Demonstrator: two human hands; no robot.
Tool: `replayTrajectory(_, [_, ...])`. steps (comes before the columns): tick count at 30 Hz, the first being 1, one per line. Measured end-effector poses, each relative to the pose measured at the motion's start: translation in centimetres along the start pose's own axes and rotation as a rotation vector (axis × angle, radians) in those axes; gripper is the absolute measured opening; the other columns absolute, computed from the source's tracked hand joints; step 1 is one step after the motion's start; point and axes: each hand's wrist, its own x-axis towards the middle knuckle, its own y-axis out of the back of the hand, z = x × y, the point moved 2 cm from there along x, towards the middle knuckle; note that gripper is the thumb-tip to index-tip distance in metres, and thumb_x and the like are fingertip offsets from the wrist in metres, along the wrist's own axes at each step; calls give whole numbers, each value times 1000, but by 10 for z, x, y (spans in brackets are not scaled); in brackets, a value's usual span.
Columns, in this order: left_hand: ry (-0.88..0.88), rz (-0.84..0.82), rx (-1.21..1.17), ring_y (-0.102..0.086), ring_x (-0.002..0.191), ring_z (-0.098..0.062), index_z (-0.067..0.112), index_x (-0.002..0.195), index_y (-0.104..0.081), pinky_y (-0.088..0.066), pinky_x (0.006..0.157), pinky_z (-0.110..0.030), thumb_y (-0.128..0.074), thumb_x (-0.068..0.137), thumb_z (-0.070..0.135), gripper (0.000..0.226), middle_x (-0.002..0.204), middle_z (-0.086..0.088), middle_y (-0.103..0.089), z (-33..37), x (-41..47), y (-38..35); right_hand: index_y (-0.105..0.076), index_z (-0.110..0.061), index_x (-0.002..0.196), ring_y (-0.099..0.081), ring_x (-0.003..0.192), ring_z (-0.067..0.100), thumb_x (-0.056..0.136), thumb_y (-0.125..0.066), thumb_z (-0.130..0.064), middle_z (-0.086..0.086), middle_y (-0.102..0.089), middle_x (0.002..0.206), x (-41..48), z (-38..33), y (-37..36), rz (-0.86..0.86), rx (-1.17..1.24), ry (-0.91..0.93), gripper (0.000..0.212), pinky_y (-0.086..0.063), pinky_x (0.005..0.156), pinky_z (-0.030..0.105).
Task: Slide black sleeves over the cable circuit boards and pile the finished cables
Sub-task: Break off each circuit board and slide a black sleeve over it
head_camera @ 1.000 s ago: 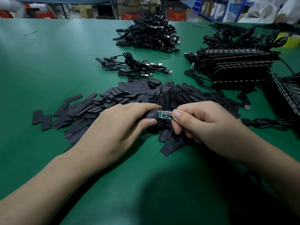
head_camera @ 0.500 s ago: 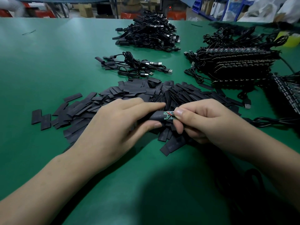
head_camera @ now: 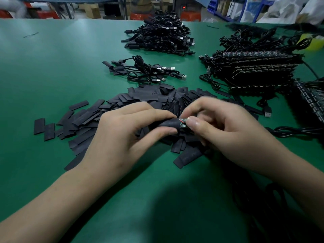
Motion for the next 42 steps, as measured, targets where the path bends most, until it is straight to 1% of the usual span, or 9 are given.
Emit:
replayTrajectory(2, [10, 15, -32, -65, 81, -11, 14, 103, -78, -50, 79, -22, -76, 88, 30, 22, 89, 1, -72, 2, 3, 1, -64, -32, 99, -51, 58, 24, 91, -63, -36, 5, -62, 72, -1, -2, 2, 91, 32, 60, 9, -42, 55, 40])
replayTrajectory(4, [26, 32, -48, -66, 82, -12, 13, 103, -78, -50, 80, -24, -74, 88, 31, 24, 89, 0, -72, 1, 2, 1, -66, -32, 95, -56, 62, 24, 89, -67, -30, 1, -64, 76, -2, -4, 2, 152, 9, 120, 6, -47, 59, 42])
replayTrajectory(11, [104, 31, -194, -68, 89, -9, 28, 102, -72, -50, 82, -23, -69, 88, 37, 17, 93, 7, -74, 4, 2, 0, -75, -24, 91, -64, 69, 14, 89, -73, -22, -10, -69, 76, -6, -11, 3, 269, -273, 285, 4, -47, 62, 22])
replayTrajectory(15, [99, 22, -194, -68, 90, -7, 31, 102, -71, -50, 82, -21, -69, 88, 36, 15, 94, 10, -73, 4, 2, -1, -77, -19, 93, -64, 77, 2, 90, -74, -17, -12, -71, 84, -6, -11, 2, 300, -331, 339, 4, -43, 72, 11])
replayTrajectory(19, [95, 16, -165, -68, 89, -7, 26, 102, -74, -50, 82, -23, -72, 86, 34, 18, 93, 8, -74, 4, 1, -2, -77, -17, 92, -61, 77, -4, 91, -75, -14, -13, -70, 84, -6, -10, 1, 303, -346, 359, 4, -40, 73, 9])
replayTrajectory(27, [87, 38, -179, -68, 90, -7, 27, 103, -74, -50, 81, -20, -71, 88, 34, 17, 95, 11, -74, 4, 2, -1, -74, -22, 101, -61, 63, 17, 90, -76, -26, -11, -68, 77, -7, -8, 1, 299, -251, 295, 12, -48, 60, 29])
replayTrajectory(34, [71, 48, -187, -68, 89, -6, 25, 104, -74, -51, 81, -24, -72, 88, 30, 17, 96, 12, -73, 8, 2, 0, -75, -22, 94, -60, 64, 18, 86, -78, -24, -12, -67, 74, -8, -7, 0, 300, -196, 247, 9, -47, 59, 28])
replayTrajectory(39, [53, 37, -155, -67, 89, -6, 23, 103, -74, -49, 81, -19, -72, 88, 29, 16, 94, 11, -73, 8, 1, 0, -77, -17, 91, -58, 63, 7, 85, -78, -25, -22, -63, 73, -8, -10, 0, 309, -281, 284, 10, -41, 61, 12])
replayTrajectory(42, [29, 38, -121, -66, 88, -6, 18, 103, -76, -49, 81, -19, -73, 88, 28, 17, 92, 6, -73, 7, 1, -1, -77, -16, 91, -61, 68, 3, 85, -79, -23, -12, -70, 78, -8, -10, 0, 333, -344, 323, 9, -43, 65, 12])
